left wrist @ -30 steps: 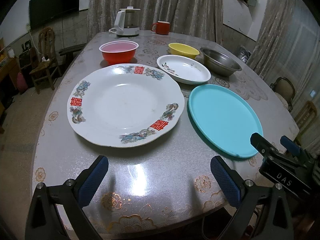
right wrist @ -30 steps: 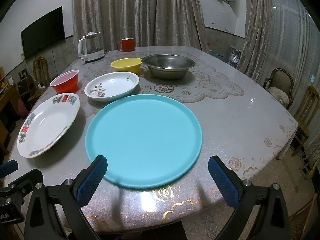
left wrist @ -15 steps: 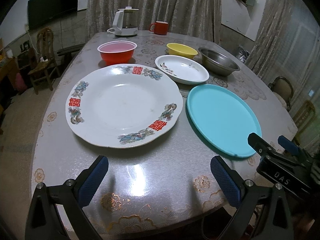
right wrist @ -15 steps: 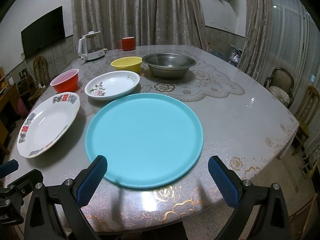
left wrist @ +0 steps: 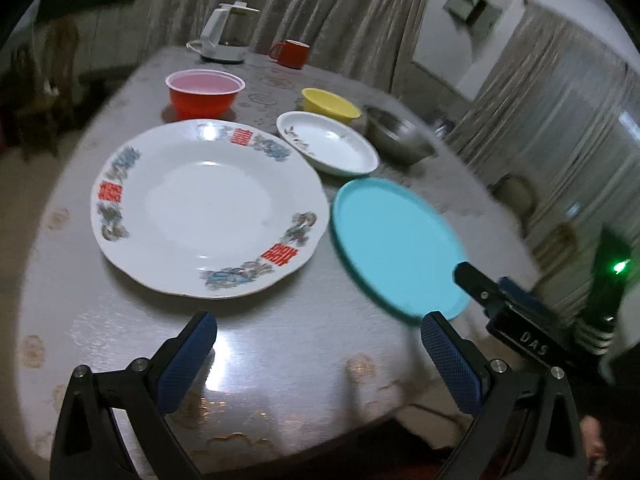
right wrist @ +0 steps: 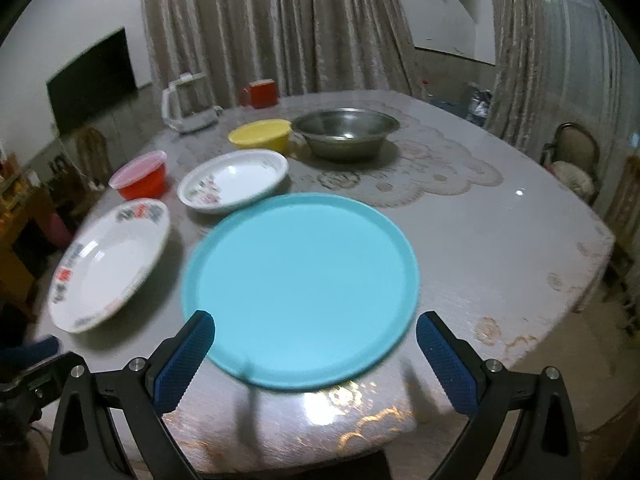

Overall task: Organize plates and bowls
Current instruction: 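Move both grippers toward the rim of the large white plate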

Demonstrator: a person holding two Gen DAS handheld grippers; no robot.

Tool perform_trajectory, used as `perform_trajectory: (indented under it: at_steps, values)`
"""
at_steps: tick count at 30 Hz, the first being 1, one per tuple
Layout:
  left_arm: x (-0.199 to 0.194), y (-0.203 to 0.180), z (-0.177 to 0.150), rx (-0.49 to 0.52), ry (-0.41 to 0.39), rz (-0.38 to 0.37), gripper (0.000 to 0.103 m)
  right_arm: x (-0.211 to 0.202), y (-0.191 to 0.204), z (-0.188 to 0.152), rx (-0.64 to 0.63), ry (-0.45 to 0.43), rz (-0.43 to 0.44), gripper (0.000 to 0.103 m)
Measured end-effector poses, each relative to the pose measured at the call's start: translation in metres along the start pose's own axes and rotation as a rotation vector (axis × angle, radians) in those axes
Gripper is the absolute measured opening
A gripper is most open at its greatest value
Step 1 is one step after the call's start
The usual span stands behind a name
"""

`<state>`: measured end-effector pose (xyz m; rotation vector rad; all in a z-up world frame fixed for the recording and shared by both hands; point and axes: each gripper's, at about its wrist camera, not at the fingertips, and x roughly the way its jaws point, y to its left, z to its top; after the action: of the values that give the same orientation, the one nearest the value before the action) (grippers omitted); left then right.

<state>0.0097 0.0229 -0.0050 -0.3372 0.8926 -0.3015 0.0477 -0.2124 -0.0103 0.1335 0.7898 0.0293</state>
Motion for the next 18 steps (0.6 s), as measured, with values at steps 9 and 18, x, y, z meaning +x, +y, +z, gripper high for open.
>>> perform_trajectory:
  at_steps: [9, 18]
  values:
    - [-0.016, 0.028, 0.025, -0.028, -0.095, 0.100, 0.103, 0.006, 0.024, 0.016, -0.132, -0.020, 0.133, 0.103]
    - [-0.024, 0.080, 0.043, -0.138, -0.157, 0.098, 0.103, 0.034, 0.049, 0.024, -0.169, 0.074, 0.180, 0.096]
